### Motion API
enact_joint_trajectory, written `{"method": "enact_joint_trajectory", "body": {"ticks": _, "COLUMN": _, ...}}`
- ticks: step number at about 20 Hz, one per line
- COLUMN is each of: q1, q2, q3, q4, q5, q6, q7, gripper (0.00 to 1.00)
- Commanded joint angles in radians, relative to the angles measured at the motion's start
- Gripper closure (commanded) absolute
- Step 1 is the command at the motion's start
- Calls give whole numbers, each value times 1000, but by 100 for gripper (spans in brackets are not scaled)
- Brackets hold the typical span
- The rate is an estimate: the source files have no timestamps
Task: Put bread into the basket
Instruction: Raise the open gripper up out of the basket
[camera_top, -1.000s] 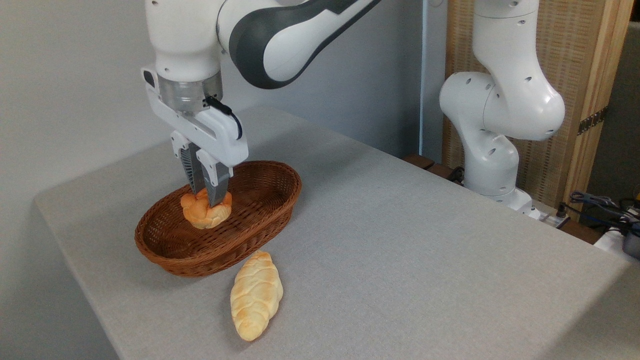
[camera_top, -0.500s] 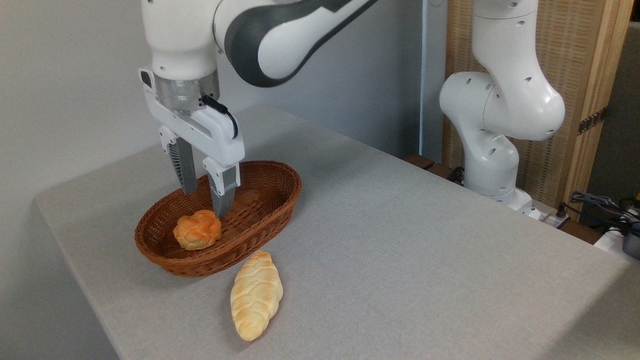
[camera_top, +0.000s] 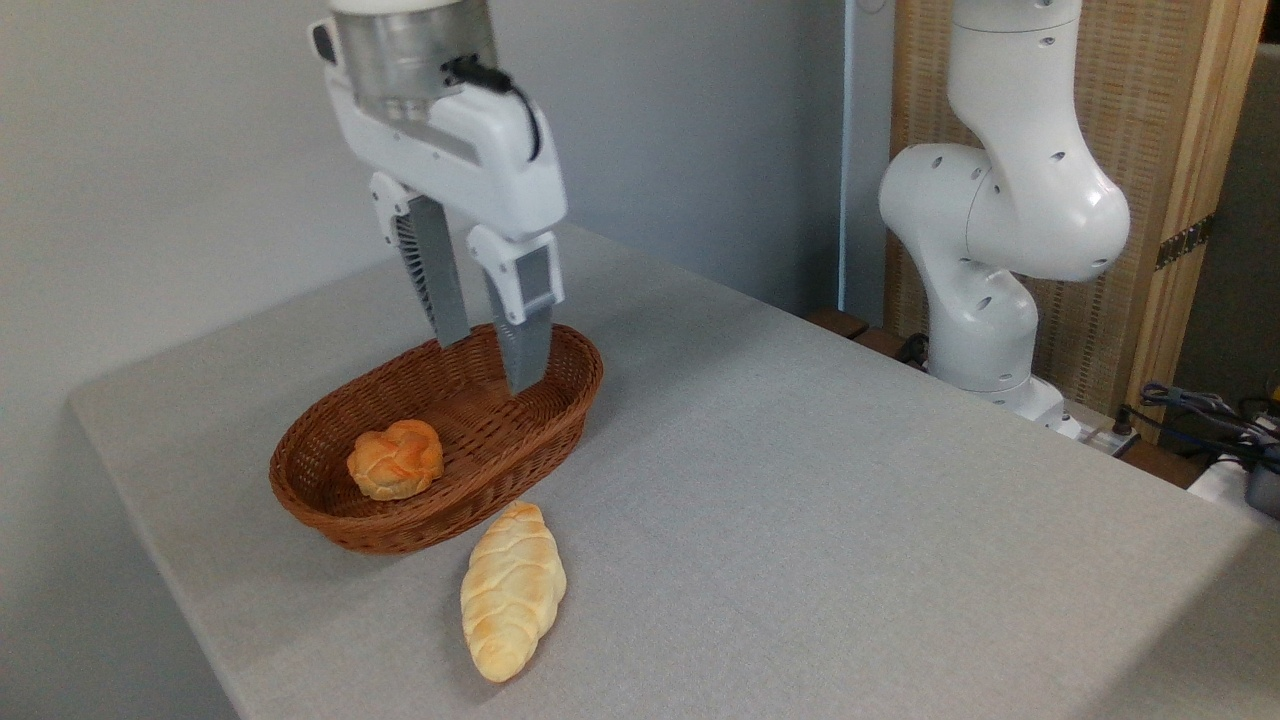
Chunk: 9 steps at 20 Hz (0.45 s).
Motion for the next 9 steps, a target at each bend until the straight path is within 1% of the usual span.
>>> {"method": "enact_joint_trajectory", "body": {"ticks": 1, "q1": -59, "q2": -15, "q3": 68, "q4": -1, "q5": 6, "q6": -16, "q7": 7, "gripper": 0}}
{"method": "enact_joint_trajectory", "body": {"ticks": 9, "q1": -59, "q2": -15, "q3": 60, "q4": -8, "q5": 5, "q6": -16, "q7": 9, "gripper": 0}}
